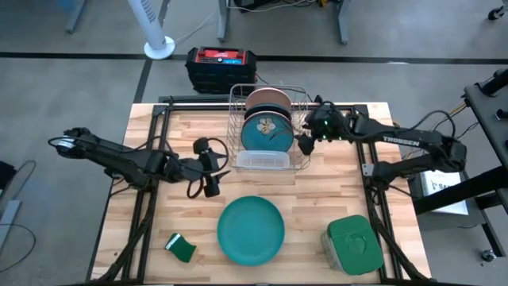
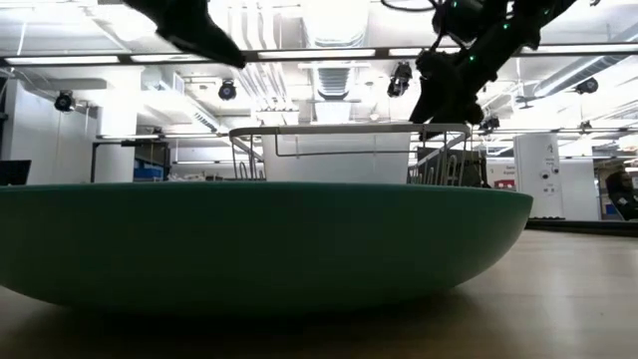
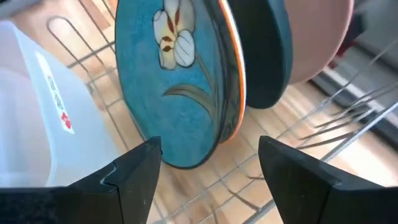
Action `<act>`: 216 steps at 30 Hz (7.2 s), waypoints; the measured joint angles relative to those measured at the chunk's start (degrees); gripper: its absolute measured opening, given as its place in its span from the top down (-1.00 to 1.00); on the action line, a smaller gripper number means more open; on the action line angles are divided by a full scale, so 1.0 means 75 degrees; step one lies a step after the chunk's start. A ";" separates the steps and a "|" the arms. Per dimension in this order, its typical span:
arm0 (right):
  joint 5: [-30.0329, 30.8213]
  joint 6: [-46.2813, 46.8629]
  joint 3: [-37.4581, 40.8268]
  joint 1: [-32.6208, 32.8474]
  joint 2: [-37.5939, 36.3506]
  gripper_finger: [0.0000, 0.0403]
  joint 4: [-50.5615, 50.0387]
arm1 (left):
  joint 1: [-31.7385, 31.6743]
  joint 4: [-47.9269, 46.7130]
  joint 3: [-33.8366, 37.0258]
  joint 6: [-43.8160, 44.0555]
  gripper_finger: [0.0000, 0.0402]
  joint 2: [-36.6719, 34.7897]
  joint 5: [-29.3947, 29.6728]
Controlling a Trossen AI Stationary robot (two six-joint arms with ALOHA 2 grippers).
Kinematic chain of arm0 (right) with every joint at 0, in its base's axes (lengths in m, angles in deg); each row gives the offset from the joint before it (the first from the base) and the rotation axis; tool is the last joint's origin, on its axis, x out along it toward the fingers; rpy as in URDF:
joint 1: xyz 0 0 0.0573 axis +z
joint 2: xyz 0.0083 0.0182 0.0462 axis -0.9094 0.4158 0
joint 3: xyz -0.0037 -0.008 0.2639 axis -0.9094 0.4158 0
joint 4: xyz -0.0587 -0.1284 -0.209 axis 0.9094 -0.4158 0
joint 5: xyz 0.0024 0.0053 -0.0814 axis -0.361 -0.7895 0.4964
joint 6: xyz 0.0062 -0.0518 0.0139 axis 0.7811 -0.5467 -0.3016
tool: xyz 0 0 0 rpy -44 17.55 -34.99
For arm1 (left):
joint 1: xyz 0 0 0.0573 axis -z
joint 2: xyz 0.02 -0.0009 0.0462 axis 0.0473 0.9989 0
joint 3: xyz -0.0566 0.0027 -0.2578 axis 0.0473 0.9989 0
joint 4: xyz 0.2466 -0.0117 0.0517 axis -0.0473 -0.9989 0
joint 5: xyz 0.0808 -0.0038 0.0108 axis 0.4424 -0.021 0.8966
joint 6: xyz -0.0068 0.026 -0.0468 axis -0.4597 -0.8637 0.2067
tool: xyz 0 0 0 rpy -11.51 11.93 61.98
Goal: Sort dishes
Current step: Put the blue plate in the dishwasher rack
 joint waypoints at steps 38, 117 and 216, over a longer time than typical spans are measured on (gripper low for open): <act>-0.1401 -0.0997 -0.1064 -0.0701 0.2073 -0.03 -0.0182 | -0.0543 -0.0950 -0.1222 -0.1148 -0.15 0.0595 0.0010; 0.0097 -0.3328 -0.1046 0.0255 0.0979 0.96 0.0190 | -0.0592 -0.0950 -0.1161 -0.0883 -0.15 0.0595 0.0174; 0.1387 -0.4145 -0.1055 0.1481 0.1108 0.96 0.1722 | -0.0592 -0.1163 -0.0668 -0.0259 -0.15 0.0612 0.0628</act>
